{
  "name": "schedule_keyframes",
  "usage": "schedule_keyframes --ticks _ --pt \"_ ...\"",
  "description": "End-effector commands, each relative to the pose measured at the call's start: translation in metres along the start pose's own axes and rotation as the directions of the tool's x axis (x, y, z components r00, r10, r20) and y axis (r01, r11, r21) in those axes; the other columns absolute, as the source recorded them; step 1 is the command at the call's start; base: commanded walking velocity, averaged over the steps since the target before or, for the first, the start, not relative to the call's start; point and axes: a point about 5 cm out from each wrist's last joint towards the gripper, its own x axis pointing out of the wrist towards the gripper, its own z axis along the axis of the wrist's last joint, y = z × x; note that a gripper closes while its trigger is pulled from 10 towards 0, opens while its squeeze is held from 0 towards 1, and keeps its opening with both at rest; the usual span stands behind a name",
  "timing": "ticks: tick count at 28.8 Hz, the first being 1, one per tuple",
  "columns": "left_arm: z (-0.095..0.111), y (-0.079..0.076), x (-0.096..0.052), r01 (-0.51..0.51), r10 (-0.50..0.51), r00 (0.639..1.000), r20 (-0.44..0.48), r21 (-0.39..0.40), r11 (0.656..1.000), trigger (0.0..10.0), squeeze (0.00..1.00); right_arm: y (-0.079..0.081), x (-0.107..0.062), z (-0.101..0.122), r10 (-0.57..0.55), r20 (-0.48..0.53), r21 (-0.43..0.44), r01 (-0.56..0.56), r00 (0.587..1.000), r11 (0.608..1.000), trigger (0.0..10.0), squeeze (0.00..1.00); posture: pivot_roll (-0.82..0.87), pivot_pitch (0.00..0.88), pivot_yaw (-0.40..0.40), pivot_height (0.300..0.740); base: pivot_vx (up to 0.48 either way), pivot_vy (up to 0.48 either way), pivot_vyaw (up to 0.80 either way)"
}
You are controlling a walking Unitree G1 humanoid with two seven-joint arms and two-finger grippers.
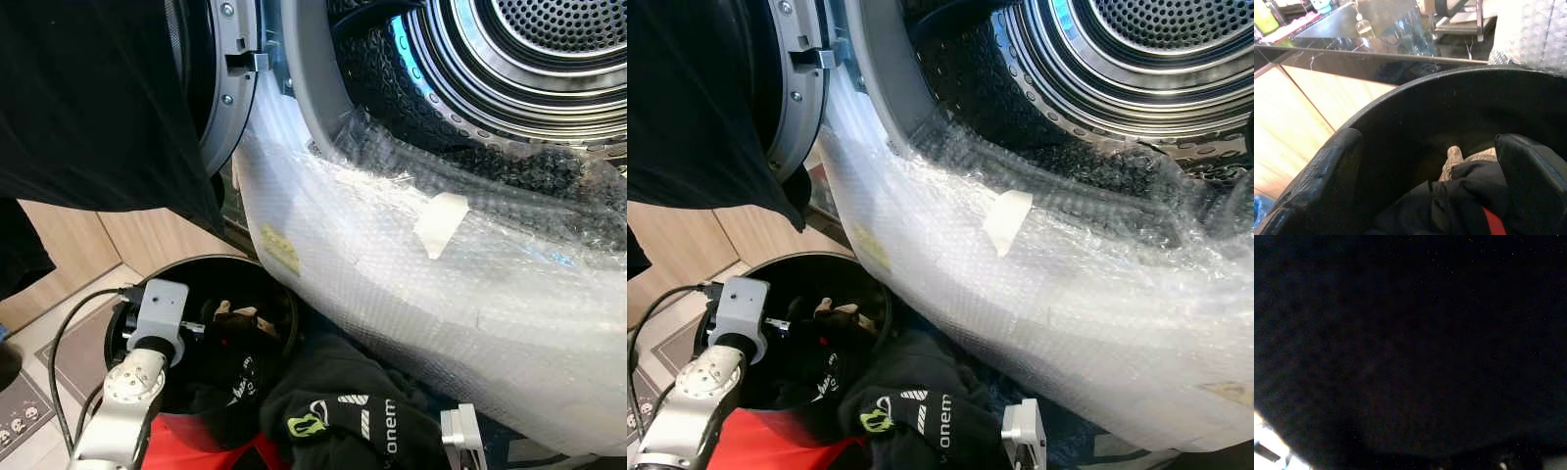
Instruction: Clothes washing
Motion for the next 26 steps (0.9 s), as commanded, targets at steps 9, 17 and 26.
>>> schedule_keyframes --ticks 9,17,26 --pt "-0.037 -0.014 -0.007 0.006 -0.002 0.997 -0.078 0.057 0.998 10.0 0.00 0.019 0.014 0.091 0.161 0.310 -0.172 -0.111 0.937 0.979 0.0 0.00 0.07 0.046 -0.025 0.740 0.000 0.000 0.00" --pt "-0.043 -0.019 -0.006 0.013 -0.005 0.997 -0.080 0.098 0.995 10.0 0.00 0.027 0.021 0.142 0.236 0.419 -0.289 -0.118 0.877 0.950 0.0 0.00 0.08 0.046 -0.034 0.740 0.000 0.000 0.00" --pt "-0.048 -0.026 -0.008 0.017 -0.011 0.996 -0.093 0.069 0.997 10.0 0.00 0.037 0.033 0.193 0.297 0.574 -0.339 -0.109 0.763 0.935 0.0 0.00 0.08 0.040 -0.039 0.740 0.000 0.000 0.00"
